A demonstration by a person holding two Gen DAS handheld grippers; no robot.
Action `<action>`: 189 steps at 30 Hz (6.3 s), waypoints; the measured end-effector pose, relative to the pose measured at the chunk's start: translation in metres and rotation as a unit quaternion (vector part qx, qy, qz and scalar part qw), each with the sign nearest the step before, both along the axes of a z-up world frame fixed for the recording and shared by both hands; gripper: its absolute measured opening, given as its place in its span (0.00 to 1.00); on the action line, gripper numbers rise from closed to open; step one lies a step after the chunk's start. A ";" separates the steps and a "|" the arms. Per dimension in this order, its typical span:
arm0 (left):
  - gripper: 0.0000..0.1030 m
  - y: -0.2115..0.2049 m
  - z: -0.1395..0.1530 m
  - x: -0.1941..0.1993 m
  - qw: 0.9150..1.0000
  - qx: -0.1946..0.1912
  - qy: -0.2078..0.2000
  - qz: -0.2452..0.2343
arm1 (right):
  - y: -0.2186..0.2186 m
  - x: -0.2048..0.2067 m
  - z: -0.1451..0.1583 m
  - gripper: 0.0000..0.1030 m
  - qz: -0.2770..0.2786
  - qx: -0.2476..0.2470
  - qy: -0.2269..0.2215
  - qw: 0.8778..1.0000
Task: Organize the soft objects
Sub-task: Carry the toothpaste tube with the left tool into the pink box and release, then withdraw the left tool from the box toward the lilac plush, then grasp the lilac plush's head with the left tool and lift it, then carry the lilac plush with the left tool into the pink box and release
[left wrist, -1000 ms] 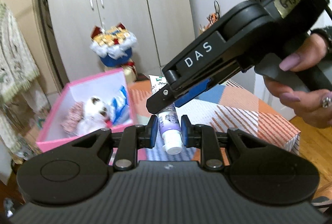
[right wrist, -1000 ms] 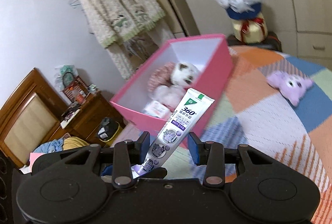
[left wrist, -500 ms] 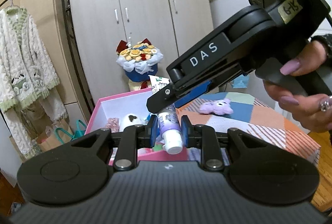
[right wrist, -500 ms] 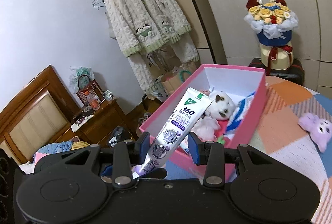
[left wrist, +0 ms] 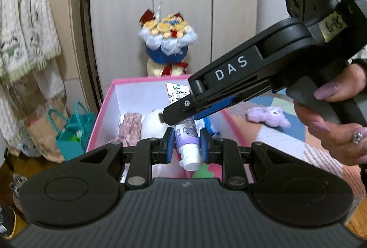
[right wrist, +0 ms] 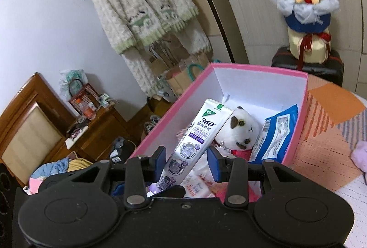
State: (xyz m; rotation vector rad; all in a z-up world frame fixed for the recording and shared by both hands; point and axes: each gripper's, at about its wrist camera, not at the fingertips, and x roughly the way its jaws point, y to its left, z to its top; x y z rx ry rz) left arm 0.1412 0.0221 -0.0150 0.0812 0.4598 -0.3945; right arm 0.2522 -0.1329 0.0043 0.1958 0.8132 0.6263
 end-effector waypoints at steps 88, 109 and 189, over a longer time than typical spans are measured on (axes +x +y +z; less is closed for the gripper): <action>0.70 -0.223 -0.073 0.156 0.966 -0.138 0.217 0.016 | -0.252 0.067 -0.115 0.93 0.038 -0.082 -0.114 0.989; 0.31 -0.230 -0.098 0.149 0.970 -0.135 0.203 -0.012 | -0.238 0.032 -0.135 0.72 -0.041 -0.130 -0.109 0.985; 0.32 0.012 0.054 -0.038 0.985 -0.097 0.109 -0.096 | -0.015 -0.144 0.003 0.71 0.001 -0.113 -0.167 0.980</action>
